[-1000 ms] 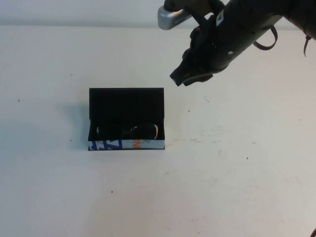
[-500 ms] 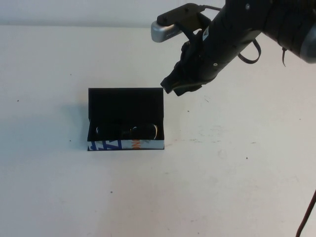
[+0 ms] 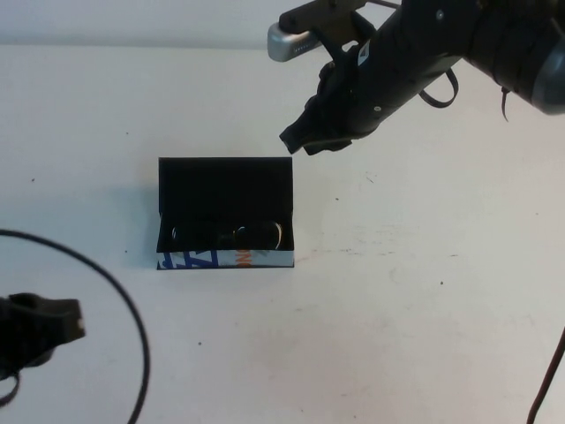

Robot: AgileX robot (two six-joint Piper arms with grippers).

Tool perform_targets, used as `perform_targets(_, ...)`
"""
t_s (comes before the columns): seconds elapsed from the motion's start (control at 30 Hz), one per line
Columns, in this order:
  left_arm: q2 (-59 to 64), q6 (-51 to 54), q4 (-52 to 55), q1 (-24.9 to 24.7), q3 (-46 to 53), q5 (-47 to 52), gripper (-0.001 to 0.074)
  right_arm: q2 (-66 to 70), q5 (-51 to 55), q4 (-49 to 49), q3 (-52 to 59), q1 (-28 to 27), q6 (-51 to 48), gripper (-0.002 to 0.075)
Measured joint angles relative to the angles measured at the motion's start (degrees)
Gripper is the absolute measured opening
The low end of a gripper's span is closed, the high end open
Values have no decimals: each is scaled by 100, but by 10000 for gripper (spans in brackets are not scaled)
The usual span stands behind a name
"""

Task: Return glasses to glasses case
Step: Close the glasses case

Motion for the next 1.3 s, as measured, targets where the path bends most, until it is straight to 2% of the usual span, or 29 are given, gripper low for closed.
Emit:
perform_targets(0.23,2190,2761,-2090,-86,-930,774,-4,0,-190,321,0,-183,0,-8)
perform_targets(0.5,3788,5376,-4279,-89,-1167,665,-4,58,-481,763,-10,-436,-24,-8)
perform_targets(0.67,4489,6798,-5590,-89,-1171,555,-4,554,-385,802,-645,-436,-92,-8)
perform_targets(0.97,5070,8202,-6702,-89,-1253,397,-4,1448,203,1247,-1978,-527,-113,-8)
perform_targets(1.3,5219,8464,-6799,-89,-1302,261,-4,1732,-88,1616,-2121,-648,-148,-8)
